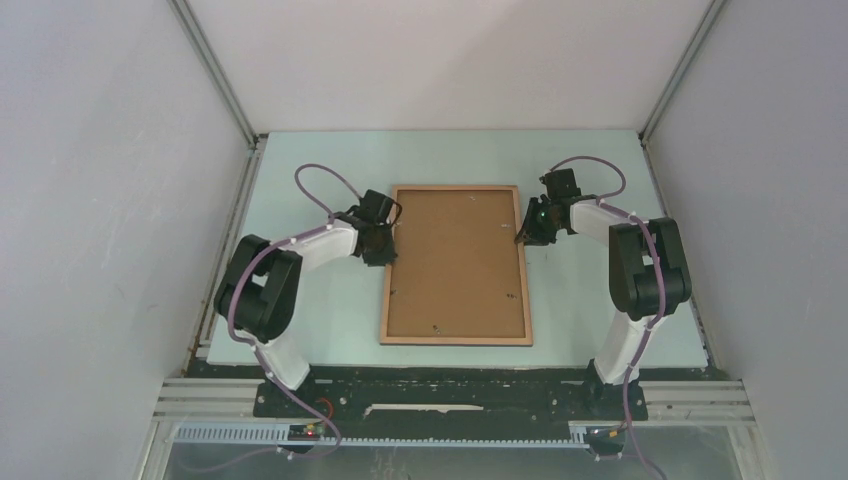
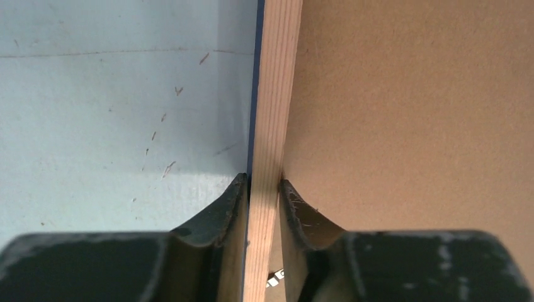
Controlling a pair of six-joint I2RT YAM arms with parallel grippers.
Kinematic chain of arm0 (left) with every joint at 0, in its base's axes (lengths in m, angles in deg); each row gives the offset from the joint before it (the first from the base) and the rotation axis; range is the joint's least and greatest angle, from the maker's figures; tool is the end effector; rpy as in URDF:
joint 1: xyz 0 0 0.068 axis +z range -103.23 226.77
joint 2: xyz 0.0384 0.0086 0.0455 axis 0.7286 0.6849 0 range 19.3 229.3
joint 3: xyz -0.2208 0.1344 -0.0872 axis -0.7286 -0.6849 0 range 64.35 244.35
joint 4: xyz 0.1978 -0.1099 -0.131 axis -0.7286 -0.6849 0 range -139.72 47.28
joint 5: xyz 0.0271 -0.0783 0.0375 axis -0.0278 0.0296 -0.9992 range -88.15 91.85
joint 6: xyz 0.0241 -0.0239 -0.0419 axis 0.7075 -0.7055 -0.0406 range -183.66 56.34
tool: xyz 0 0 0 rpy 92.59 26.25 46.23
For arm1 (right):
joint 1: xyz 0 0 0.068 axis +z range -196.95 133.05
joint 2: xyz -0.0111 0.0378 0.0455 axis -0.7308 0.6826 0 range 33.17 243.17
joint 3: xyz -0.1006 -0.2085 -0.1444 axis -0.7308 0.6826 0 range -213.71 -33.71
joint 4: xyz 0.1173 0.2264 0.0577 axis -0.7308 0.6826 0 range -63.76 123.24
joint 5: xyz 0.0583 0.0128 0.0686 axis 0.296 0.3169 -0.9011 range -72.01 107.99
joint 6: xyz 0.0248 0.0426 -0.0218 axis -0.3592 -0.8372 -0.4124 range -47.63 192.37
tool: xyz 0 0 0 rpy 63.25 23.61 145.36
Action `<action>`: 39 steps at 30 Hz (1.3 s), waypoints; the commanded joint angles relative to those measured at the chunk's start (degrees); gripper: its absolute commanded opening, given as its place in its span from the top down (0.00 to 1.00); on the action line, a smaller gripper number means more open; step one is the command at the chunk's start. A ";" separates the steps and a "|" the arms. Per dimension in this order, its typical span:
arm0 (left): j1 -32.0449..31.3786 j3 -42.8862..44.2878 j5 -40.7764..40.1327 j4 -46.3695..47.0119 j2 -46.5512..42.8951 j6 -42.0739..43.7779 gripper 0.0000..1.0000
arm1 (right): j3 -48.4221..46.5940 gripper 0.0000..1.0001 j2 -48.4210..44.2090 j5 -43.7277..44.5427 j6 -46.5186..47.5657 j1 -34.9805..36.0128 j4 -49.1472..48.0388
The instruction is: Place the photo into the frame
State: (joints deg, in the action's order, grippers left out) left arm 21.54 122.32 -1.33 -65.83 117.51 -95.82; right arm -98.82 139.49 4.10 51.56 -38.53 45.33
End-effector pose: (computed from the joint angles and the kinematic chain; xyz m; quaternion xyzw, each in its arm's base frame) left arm 0.3019 -0.1400 0.1644 -0.0652 0.9705 -0.0869 0.2151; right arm 0.3667 0.0630 0.1563 0.0727 0.9572 0.1773 0.2167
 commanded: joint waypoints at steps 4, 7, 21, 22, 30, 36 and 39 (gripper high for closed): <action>0.72 12.33 -5.18 -1.40 8.40 2.07 0.90 | 1.14 0.92 -1.38 -0.05 -0.55 0.36 1.03; 1.42 21.24 -5.62 -4.48 13.13 4.08 0.96 | 2.18 1.00 -2.07 -0.58 -1.44 0.28 0.95; 4.10 59.35 -11.22 -23.56 25.08 14.28 0.48 | 10.52 0.88 -14.65 -5.81 -5.33 4.46 -0.13; 4.11 56.94 -11.33 -23.28 21.56 13.83 0.45 | 10.52 0.81 -16.29 -5.55 -4.31 5.20 0.69; 4.04 22.45 -9.65 -17.07 -9.69 9.86 0.35 | 9.99 0.31 -24.43 3.36 2.44 6.02 7.38; 3.59 -7.66 3.59 -7.98 -33.52 -0.82 0.33 | 1.07 0.24 -18.04 1.34 5.67 2.66 6.35; 0.99 -22.01 6.05 1.25 -43.42 -7.92 0.30 | -5.89 0.25 -10.48 -0.50 6.13 2.30 5.27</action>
State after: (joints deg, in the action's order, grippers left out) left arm 25.08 115.24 -2.05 -74.84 81.10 -93.09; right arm -95.95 122.23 4.69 54.53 -35.60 53.16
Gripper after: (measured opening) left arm 0.678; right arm 0.752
